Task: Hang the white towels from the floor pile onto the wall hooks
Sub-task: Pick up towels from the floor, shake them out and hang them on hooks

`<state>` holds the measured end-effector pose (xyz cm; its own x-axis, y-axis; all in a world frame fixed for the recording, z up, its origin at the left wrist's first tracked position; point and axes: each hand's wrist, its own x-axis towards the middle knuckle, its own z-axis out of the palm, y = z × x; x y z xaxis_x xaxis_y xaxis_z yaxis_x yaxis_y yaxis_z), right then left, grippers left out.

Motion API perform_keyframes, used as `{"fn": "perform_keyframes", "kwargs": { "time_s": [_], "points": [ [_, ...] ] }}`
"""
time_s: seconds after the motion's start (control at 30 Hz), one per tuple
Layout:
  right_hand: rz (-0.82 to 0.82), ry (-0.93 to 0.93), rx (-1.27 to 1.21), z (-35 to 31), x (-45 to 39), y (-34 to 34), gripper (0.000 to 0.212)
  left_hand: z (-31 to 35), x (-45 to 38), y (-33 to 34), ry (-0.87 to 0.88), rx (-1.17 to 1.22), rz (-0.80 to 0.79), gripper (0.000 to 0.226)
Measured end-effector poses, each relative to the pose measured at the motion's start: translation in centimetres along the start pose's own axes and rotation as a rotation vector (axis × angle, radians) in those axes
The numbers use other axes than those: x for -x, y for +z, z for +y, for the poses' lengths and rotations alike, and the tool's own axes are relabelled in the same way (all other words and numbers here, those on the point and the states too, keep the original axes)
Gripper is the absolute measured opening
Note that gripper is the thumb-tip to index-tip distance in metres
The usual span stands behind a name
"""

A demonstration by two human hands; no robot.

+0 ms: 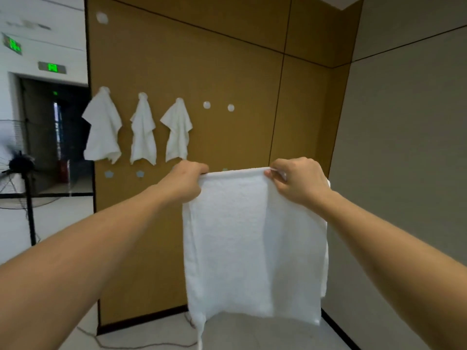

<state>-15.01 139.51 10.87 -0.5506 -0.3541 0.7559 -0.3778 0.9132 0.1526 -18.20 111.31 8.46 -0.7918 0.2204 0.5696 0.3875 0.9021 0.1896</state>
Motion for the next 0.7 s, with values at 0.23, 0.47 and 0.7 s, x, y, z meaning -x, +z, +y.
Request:
{"fn": "perform_keyframes", "kwargs": {
  "time_s": [0.23,0.47,0.7],
  "points": [
    [0.030,-0.031,-0.010,3.7,-12.0,12.0,0.030,-8.9,-12.0,3.8,-0.041,0.007,0.019,0.032],
    [0.035,0.052,-0.090,7.2,-22.5,23.1,0.038,-15.7,-23.8,5.8,-0.087,0.103,0.093,0.044],
    [0.036,0.082,-0.267,11.5,-30.6,33.8,0.034,-20.3,-32.9,10.4,-0.184,0.240,0.159,0.024]
  ]
}}
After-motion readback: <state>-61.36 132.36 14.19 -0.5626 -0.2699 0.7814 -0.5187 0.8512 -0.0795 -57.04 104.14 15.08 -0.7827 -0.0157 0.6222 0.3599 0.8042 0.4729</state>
